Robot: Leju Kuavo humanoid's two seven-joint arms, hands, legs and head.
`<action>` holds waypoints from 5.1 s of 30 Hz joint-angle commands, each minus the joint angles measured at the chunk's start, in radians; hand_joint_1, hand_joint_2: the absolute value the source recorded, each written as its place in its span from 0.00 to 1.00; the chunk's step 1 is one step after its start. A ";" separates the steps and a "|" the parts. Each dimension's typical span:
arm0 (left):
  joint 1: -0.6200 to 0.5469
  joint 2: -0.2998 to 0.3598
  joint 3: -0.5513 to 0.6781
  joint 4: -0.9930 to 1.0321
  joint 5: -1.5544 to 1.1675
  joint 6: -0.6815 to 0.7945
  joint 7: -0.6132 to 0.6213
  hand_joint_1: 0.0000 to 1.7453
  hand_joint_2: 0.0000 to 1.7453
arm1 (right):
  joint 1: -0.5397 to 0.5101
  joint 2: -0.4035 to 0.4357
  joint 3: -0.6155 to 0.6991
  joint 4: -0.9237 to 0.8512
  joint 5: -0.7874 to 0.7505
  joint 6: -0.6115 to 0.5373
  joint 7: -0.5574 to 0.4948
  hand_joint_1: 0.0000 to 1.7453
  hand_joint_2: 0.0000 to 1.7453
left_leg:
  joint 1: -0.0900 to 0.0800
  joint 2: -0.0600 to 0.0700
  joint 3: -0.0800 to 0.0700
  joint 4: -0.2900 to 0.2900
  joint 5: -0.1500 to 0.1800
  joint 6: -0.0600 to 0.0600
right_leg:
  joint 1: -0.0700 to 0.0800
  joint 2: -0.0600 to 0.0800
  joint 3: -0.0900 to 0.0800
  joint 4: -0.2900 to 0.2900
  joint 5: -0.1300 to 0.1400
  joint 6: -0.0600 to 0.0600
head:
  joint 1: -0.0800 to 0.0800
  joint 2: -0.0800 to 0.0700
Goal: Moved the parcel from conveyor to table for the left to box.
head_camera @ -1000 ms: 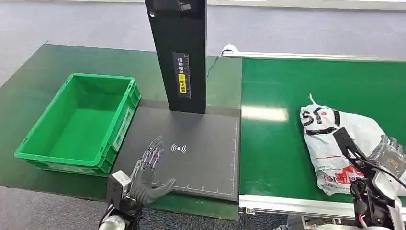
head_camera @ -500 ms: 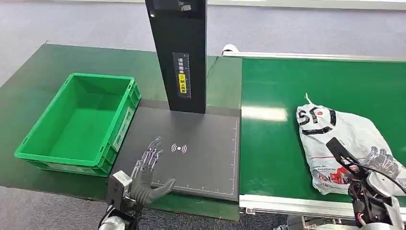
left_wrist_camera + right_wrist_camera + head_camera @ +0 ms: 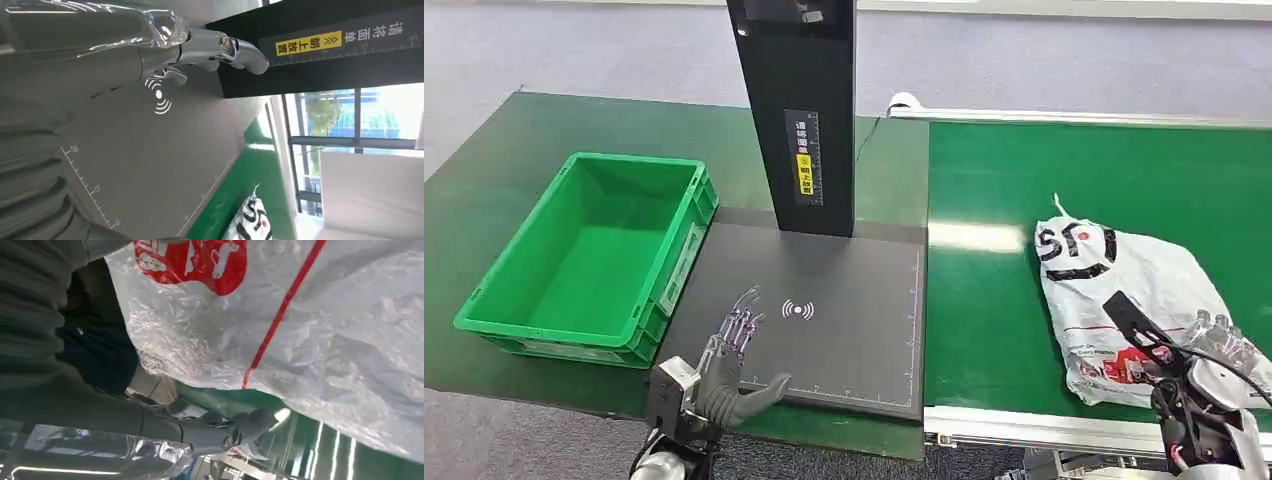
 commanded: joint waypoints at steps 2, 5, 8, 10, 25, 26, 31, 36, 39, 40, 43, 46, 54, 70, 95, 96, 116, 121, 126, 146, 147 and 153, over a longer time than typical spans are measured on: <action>-0.024 0.002 0.021 0.032 -0.008 0.002 0.016 0.00 1.00 | 0.062 0.007 0.054 -0.006 -0.067 0.195 -0.147 0.09 1.00 | 0.000 -0.001 0.001 -0.002 0.001 0.000 | 0.000 0.001 0.001 -0.002 0.001 0.000 | 0.000 0.000; -0.029 0.006 0.029 0.033 -0.006 0.003 0.016 0.00 1.00 | 0.100 0.003 0.086 -0.043 -0.115 0.239 -0.215 1.00 1.00 | 0.000 -0.001 0.001 -0.003 0.002 0.000 | 0.000 0.001 0.001 -0.002 0.002 -0.001 | 0.000 0.000; -0.012 0.014 0.041 0.016 -0.006 0.013 0.019 0.00 1.00 | 0.118 0.024 0.156 -0.130 -0.106 0.241 -0.154 1.00 1.00 | 0.000 0.001 0.001 -0.001 0.001 0.000 | 0.000 0.002 0.000 -0.001 0.001 0.000 | 0.000 0.000; -0.007 0.012 0.043 0.009 -0.005 0.014 0.019 0.00 1.00 | 0.128 0.023 0.167 -0.166 -0.107 0.240 -0.125 1.00 1.00 | 0.001 0.003 0.001 -0.002 0.001 0.000 | 0.001 0.004 0.000 -0.002 0.002 -0.001 | 0.000 0.000; 0.009 0.004 0.056 -0.013 -0.005 0.015 0.022 0.00 1.00 | 0.139 0.031 0.246 -0.239 -0.178 0.225 -0.132 1.00 1.00 | 0.000 0.004 0.002 -0.002 0.001 0.000 | 0.000 0.005 0.000 -0.001 0.002 -0.001 | 0.000 0.000; 0.009 0.004 0.057 -0.014 -0.005 0.015 0.022 0.00 1.00 | 0.138 0.032 0.247 -0.240 -0.178 0.223 -0.131 1.00 1.00 | 0.000 0.004 0.002 -0.001 0.001 0.000 | 0.000 0.005 0.000 -0.001 0.002 -0.001 | 0.000 0.000; 0.075 -0.002 0.068 -0.092 -0.013 0.038 0.023 0.00 1.00 | 0.113 0.082 0.176 -0.333 -0.010 -0.035 0.050 1.00 1.00 | 0.000 0.005 0.001 0.000 0.000 0.000 | 0.000 0.005 -0.001 0.000 0.001 0.000 | 0.000 0.000; 0.078 0.000 0.072 -0.101 -0.014 0.043 0.022 0.00 1.00 | 0.116 0.092 0.157 -0.357 -0.006 -0.054 0.042 1.00 1.00 | 0.000 0.004 0.001 -0.001 0.000 0.000 | 0.000 0.005 -0.001 0.000 0.001 0.000 | -0.001 0.000; 0.078 -0.005 0.078 -0.101 -0.012 0.048 0.019 0.00 1.00 | 0.126 0.097 0.142 -0.372 -0.014 -0.081 0.026 1.00 1.00 | 0.000 0.003 0.000 -0.001 0.001 0.000 | 0.000 0.003 -0.001 0.000 0.001 0.000 | 0.000 0.000; 0.080 -0.011 0.088 -0.106 -0.005 0.059 0.011 0.00 1.00 | 0.130 0.108 0.118 -0.388 -0.034 -0.121 0.009 1.00 1.00 | 0.000 0.003 -0.001 -0.001 0.001 0.000 | 0.000 0.004 -0.002 0.000 0.002 0.000 | 0.000 0.000; 0.093 -0.010 0.095 -0.126 0.008 0.069 0.001 0.00 1.00 | 0.147 0.125 0.083 -0.442 -0.072 -0.165 -0.003 1.00 1.00 | 0.000 0.004 -0.001 -0.001 0.001 0.000 | 0.000 0.005 -0.002 0.000 0.002 0.000 | 0.000 0.000; 0.111 -0.020 0.098 -0.138 0.005 0.107 -0.010 0.00 1.00 | 0.194 0.183 0.042 -0.545 -0.172 -0.252 -0.098 1.00 1.00 | 0.000 0.002 0.000 -0.001 0.000 0.000 | 0.000 0.002 -0.001 0.000 0.000 0.000 | 0.000 0.000; 0.107 -0.001 0.112 -0.162 0.055 0.160 -0.071 0.00 1.00 | 0.257 0.243 0.148 -0.800 -0.436 -0.350 -0.434 1.00 1.00 | 0.000 0.003 -0.001 -0.001 0.001 0.000 | 0.000 0.005 -0.003 0.001 0.001 -0.001 | 0.000 0.000; 0.039 -0.011 0.095 -0.093 0.073 0.199 -0.129 0.00 1.00 | 0.191 0.243 0.786 -0.656 -0.498 -0.146 -0.699 1.00 1.00 | 0.001 0.007 0.002 -0.003 0.002 0.000 | 0.001 0.007 -0.001 -0.001 0.002 -0.001 | 0.000 0.000; 0.007 -0.013 0.083 -0.054 0.084 0.194 -0.124 0.00 1.00 | 0.092 0.301 0.996 -0.273 -0.433 0.024 -0.639 1.00 1.00 | 0.001 0.003 0.002 -0.003 0.003 0.000 | 0.002 0.002 0.001 -0.002 0.002 0.000 | 0.000 0.000; 0.007 -0.013 0.083 -0.054 0.084 0.194 -0.124 0.00 1.00 | 0.092 0.301 0.996 -0.273 -0.433 0.024 -0.639 1.00 1.00 | 0.001 0.003 0.003 -0.002 0.002 0.000 | 0.002 0.002 0.001 -0.001 0.001 0.000 | 0.000 0.000; -0.038 -0.022 0.073 0.005 0.103 0.141 -0.129 0.00 1.00 | 0.205 0.308 0.749 -0.411 -0.601 -0.145 -0.734 0.00 1.00 | 0.001 0.002 0.007 -0.002 0.005 0.000 | 0.001 0.001 0.006 -0.001 0.004 0.000 | 0.000 0.000; -0.032 -0.019 0.071 0.001 0.101 0.148 -0.132 0.00 1.00 | 0.225 0.351 0.671 -0.429 -0.740 -0.062 -0.764 0.00 1.00 | 0.001 0.003 0.006 -0.001 0.004 0.000 | 0.001 0.002 0.005 0.000 0.004 -0.001 | 0.000 0.000; -0.004 -0.019 0.071 -0.029 0.101 0.161 -0.139 0.00 1.00 | 0.254 0.380 0.605 -0.537 -0.793 -0.147 -0.818 0.00 0.00 | 0.001 0.004 0.001 -0.001 0.004 0.000 | 0.001 0.003 -0.001 0.000 0.005 -0.001 | 0.000 0.000; -0.066 0.039 -0.094 0.044 -0.302 0.210 -0.020 0.00 1.00 | 0.375 0.448 0.407 -0.777 -1.245 -0.015 -1.044 0.00 1.00 | 0.001 0.003 -0.001 -0.001 0.004 0.000 | 0.001 0.002 -0.002 0.000 0.004 -0.001 | 0.000 0.000; -0.075 0.043 -0.108 0.053 -0.380 0.222 0.015 0.00 1.00 | 0.374 0.450 0.405 -0.775 -1.244 -0.007 -1.046 0.00 1.00 | 0.001 0.002 -0.001 -0.002 0.005 0.000 | 0.001 0.002 -0.002 -0.001 0.004 -0.001 | 0.000 0.000; -0.121 0.033 -0.143 0.135 -0.719 0.281 0.225 0.00 1.00 | 0.375 0.464 0.383 -0.780 -1.244 0.016 -1.035 0.00 1.00 | 0.001 0.002 -0.001 -0.002 0.005 0.000 | 0.001 0.001 -0.003 -0.001 0.005 -0.001 | 0.000 0.000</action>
